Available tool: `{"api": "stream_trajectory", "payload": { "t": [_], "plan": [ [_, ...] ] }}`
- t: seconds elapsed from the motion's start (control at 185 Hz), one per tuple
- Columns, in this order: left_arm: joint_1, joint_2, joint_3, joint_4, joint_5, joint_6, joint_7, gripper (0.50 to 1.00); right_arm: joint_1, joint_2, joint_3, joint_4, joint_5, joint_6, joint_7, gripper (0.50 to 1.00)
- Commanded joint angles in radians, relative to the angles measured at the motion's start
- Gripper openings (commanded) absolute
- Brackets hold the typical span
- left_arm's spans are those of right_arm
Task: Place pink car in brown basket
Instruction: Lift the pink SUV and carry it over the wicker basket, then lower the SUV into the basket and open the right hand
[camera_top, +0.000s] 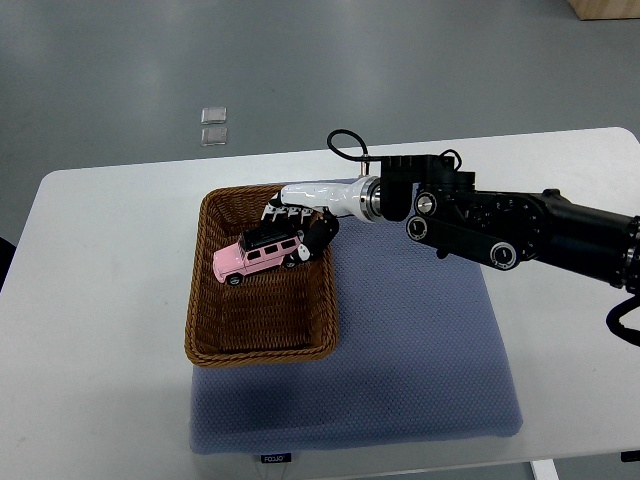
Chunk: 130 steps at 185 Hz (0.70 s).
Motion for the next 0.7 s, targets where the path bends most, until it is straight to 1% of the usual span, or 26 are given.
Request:
{"api": "stream_trajectory", "payload": {
  "t": [0.0, 0.21, 0.221, 0.227, 0.232, 0.237, 0.243, 0.248, 0.254, 0.259, 0.264, 0.27, 0.275, 0.281, 0.286, 0.291, 0.297, 0.302, 0.324, 0.378, 0.415, 0.459, 0.696],
  "plan": [
    [0.0, 0.0, 0.0, 0.001, 0.0, 0.0, 0.0, 1.0, -0.029, 0.019, 0.0, -0.004, -0.008, -0.011, 0.0, 0.5],
    [0.0, 0.0, 0.0, 0.0, 0.0, 0.0, 0.0, 1.0, -0.052, 0.035, 0.001, -0.012, -0.036, -0.028, 0.008, 0.5],
    [0.0, 0.0, 0.0, 0.001, 0.0, 0.001, 0.0, 1.0, -0.053, 0.035, 0.001, -0.01, -0.036, -0.031, 0.009, 0.509],
    [0.0, 0.0, 0.0, 0.001, 0.0, 0.0, 0.0, 1.0, -0.053, 0.035, 0.001, -0.01, -0.036, -0.036, 0.011, 0.553],
    [0.0, 0.0, 0.0, 0.001, 0.0, 0.0, 0.0, 1.0, -0.053, 0.035, 0.001, -0.01, -0.036, -0.036, 0.011, 0.554],
    [0.0, 0.0, 0.0, 0.0, 0.0, 0.0, 0.0, 1.0, -0.053, 0.035, 0.001, -0.01, -0.036, -0.039, 0.012, 0.602],
    [0.0, 0.0, 0.0, 0.0, 0.0, 0.0, 0.0, 1.0, -0.053, 0.035, 0.001, -0.01, -0.036, -0.039, 0.012, 0.603],
    [0.0, 0.0, 0.0, 0.0, 0.0, 0.0, 0.0, 1.0, -0.055, 0.035, 0.001, -0.01, -0.034, -0.043, 0.012, 0.643],
    [0.0, 0.0, 0.0, 0.0, 0.0, 0.0, 0.0, 1.0, -0.055, 0.035, 0.001, -0.01, -0.034, -0.044, 0.012, 0.643],
    [0.0, 0.0, 0.0, 0.001, 0.0, 0.0, 0.0, 1.0, -0.056, 0.035, 0.003, -0.01, -0.034, -0.045, 0.014, 0.688],
    [0.0, 0.0, 0.0, 0.001, 0.0, 0.0, 0.0, 1.0, -0.056, 0.035, 0.003, -0.01, -0.034, -0.045, 0.014, 0.688],
    [0.0, 0.0, 0.0, 0.0, 0.0, 0.0, 0.0, 1.0, -0.056, 0.035, 0.003, -0.01, -0.034, -0.048, 0.014, 0.729],
    [0.0, 0.0, 0.0, 0.0, 0.0, 0.0, 0.0, 1.0, -0.056, 0.035, 0.003, -0.01, -0.034, -0.048, 0.014, 0.729],
    [0.0, 0.0, 0.0, 0.0, 0.0, 0.0, 0.0, 1.0, -0.058, 0.035, 0.003, -0.01, -0.033, -0.051, 0.014, 0.762],
    [0.0, 0.0, 0.0, 0.0, 0.0, 0.0, 0.0, 1.0, -0.058, 0.035, 0.003, -0.01, -0.033, -0.051, 0.014, 0.762],
    [0.0, 0.0, 0.0, 0.001, 0.0, 0.0, 0.0, 1.0, -0.058, 0.035, 0.003, -0.01, -0.033, -0.053, 0.014, 0.784],
    [0.0, 0.0, 0.0, 0.001, 0.0, 0.0, 0.0, 1.0, -0.058, 0.035, 0.003, -0.01, -0.033, -0.053, 0.014, 0.785],
    [0.0, 0.0, 0.0, 0.0, 0.0, 0.001, 0.0, 1.0, -0.059, 0.035, 0.003, -0.01, -0.033, -0.053, 0.014, 0.801],
    [0.0, 0.0, 0.0, 0.0, 0.0, 0.0, 0.0, 1.0, -0.059, 0.035, 0.004, -0.01, -0.033, -0.054, 0.015, 0.821],
    [0.0, 0.0, 0.0, 0.0, 0.0, 0.001, 0.0, 1.0, -0.059, 0.034, 0.004, -0.01, -0.031, -0.054, 0.017, 0.834],
    [0.0, 0.0, 0.0, 0.0, 0.0, 0.0, 0.001, 1.0, -0.059, 0.032, 0.006, -0.01, -0.027, -0.054, 0.018, 0.874],
    [0.0, 0.0, 0.0, 0.001, 0.0, 0.0, 0.0, 1.0, -0.059, 0.031, 0.007, -0.01, -0.024, -0.053, 0.023, 0.889],
    [0.0, 0.0, 0.0, 0.0, 0.0, 0.0, 0.0, 1.0, -0.03, 0.009, 0.035, -0.009, -0.016, -0.045, 0.025, 0.905]
  ]
}}
